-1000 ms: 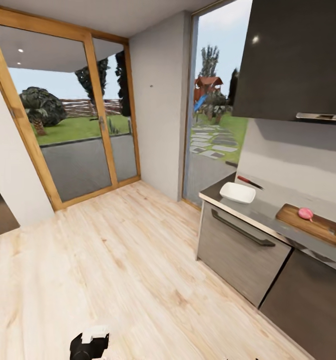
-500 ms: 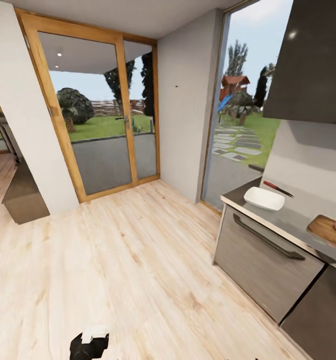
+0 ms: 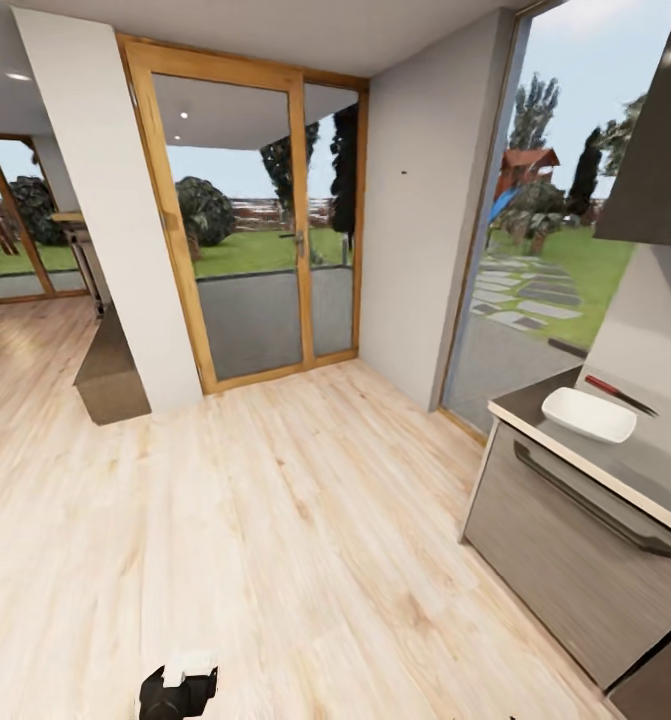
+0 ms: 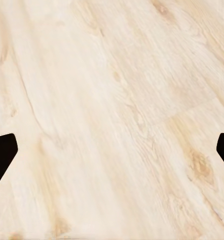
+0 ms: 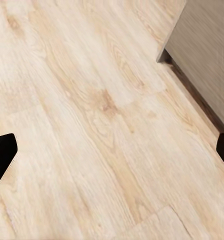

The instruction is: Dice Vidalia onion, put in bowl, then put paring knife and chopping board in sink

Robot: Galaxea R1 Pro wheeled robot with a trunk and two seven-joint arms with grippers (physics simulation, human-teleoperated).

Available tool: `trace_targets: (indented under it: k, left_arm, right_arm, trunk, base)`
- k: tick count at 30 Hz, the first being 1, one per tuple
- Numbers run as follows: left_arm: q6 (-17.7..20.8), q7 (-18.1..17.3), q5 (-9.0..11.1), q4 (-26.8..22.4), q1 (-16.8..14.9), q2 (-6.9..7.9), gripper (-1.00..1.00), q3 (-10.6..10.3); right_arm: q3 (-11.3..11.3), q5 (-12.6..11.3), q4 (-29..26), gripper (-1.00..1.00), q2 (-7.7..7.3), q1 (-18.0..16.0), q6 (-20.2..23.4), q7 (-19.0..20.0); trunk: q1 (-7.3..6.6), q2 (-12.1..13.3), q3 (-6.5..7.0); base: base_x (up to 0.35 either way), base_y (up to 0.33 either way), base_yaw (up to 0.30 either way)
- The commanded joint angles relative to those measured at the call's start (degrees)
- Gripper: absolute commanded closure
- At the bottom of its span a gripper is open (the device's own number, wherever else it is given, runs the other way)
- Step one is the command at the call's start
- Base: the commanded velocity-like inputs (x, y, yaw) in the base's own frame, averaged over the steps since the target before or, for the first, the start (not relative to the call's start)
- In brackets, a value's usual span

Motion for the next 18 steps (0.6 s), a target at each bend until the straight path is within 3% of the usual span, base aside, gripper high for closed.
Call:
trace_targets:
  k: [1, 5, 9, 18]
  left_arm:
    - [-0.4, 0.2, 0.0, 0.3, -0.1, -0.03, -1.00, -0.2]
    - [-0.4, 0.2, 0.0, 0.3, -0.1, -0.03, -1.00, -0.2]
    - [-0.4, 0.2, 0.0, 0.3, -0.1, -0.02, -1.00, -0.2]
    - [-0.4, 0.2, 0.0, 0.3, -0.1, -0.01, -1.00, -0.2]
  right_arm:
    - [-0.4, 0.6, 0.0, -1.00, 0.05, 0.0, -0.2, -0.2]
    - [-0.4, 0.6, 0.0, -1.00, 0.04, 0.0, -0.2, -0.2]
    - [-0.4, 0.6, 0.0, -1.00, -0.02, 0.0, -0.2, -0.1]
    - [-0.4, 0.6, 0.0, -1.00, -0.03, 0.0, -0.1, -0.1]
  trunk:
    - [0.04, -0.1, -0.13]
    - [0.04, -0.1, -0.13]
    - [0.04, -0.1, -0.13]
    - [0.04, -0.1, -0.13]
  base:
    - [0.000, 0.000, 0.285]
    - [0.004, 0.000, 0.254]
    - [0.094, 0.000, 0.088]
    - [0.268, 0.000, 0.011]
